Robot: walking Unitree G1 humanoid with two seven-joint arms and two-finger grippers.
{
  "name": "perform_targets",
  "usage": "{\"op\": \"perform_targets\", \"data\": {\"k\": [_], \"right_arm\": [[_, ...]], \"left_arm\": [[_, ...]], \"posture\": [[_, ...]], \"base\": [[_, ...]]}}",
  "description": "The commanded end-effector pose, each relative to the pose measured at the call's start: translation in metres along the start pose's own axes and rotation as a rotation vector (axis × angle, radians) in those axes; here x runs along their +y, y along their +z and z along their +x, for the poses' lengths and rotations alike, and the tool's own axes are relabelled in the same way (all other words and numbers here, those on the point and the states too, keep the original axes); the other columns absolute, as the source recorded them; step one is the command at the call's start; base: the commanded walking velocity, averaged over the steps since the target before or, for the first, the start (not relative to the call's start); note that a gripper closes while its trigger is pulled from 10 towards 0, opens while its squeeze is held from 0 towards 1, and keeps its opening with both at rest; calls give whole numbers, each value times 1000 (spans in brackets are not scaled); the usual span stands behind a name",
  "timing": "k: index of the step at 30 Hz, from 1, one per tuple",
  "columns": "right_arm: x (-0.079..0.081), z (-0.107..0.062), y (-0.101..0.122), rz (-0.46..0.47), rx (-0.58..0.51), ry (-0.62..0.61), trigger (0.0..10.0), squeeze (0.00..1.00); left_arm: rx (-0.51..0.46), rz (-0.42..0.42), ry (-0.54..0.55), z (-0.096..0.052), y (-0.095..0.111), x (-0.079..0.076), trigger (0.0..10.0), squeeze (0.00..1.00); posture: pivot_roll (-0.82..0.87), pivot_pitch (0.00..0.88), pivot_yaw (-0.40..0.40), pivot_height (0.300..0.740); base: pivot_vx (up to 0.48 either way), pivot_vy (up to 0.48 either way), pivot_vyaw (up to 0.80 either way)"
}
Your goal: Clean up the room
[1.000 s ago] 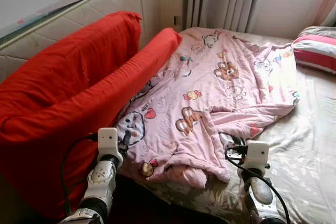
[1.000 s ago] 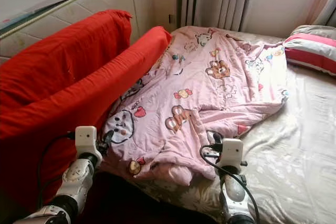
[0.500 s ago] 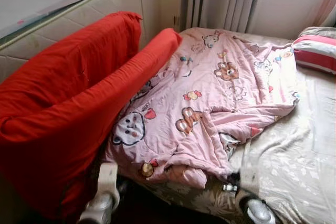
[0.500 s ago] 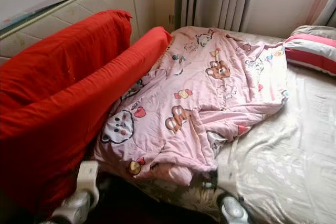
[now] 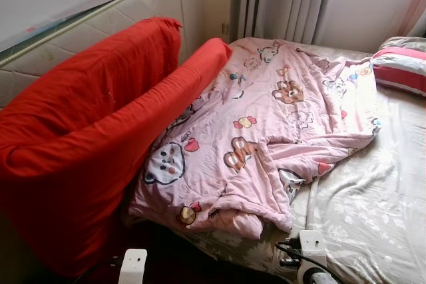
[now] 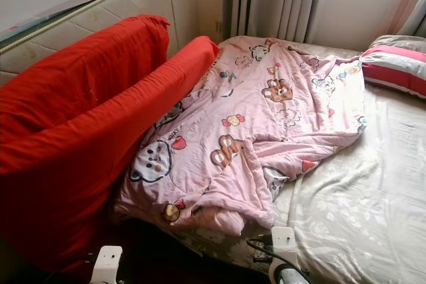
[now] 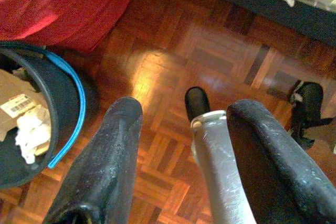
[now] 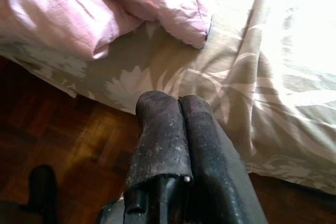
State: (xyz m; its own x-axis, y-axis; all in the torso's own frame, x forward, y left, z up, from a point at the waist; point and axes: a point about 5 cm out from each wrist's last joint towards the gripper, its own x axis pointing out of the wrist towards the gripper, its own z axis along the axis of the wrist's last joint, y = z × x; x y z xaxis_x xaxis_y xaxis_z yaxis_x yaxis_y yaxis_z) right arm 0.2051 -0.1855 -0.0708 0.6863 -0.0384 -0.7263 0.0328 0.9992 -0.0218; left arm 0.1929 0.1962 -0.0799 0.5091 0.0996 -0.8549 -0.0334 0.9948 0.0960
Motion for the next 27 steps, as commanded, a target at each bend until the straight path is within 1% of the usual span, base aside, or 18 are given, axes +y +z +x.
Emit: {"op": "perform_targets", "data": {"k": [1, 5, 7, 9, 11, 16, 20, 27], "right_arm": [[-2, 0, 3, 15, -23, -33, 10000, 0], [-2, 1, 5, 30, -33, -51, 10000, 0], [-3, 1, 7, 35, -46, -65, 10000, 0], [-8, 2, 15, 23, -64, -84, 10000, 0], [-9, 3, 18, 29, -68, -85, 10000, 0], [-11, 4, 24, 34, -82, -90, 10000, 0], [-10, 5, 33, 49, -117, -85, 10000, 0], [-9, 6, 35, 39, -105, -79, 10000, 0]], "left_arm": [[-10, -12, -2, 0, 1, 1, 10000, 0], [-16, -7, -3, 0, 4, 1, 10000, 0], [-19, -9, -1, 0, 5, 2, 10000, 0], [-23, -2, 3, 0, 5, 3, 10000, 0], [-25, 4, 11, 0, 5, 4, 10000, 0], [-45, -12, 25, 0, 8, 7, 10000, 0], [-49, -10, 29, 0, 9, 9, 10000, 0], [-52, -4, 31, 0, 9, 9, 10000, 0]], "posture": [[-94, 0, 25, 740], [-96, 0, 27, 740], [-97, 0, 26, 730], [-98, 0, 26, 715], [-97, 0, 27, 705], [-97, 0, 26, 675], [-97, 1, 27, 675], [-93, 3, 27, 670]], "base": [[0, 0, 0], [0, 0, 0], [0, 0, 0], [0, 0, 0], [0, 0, 0], [0, 0, 0], [0, 0, 0], [0, 0, 0]]}}
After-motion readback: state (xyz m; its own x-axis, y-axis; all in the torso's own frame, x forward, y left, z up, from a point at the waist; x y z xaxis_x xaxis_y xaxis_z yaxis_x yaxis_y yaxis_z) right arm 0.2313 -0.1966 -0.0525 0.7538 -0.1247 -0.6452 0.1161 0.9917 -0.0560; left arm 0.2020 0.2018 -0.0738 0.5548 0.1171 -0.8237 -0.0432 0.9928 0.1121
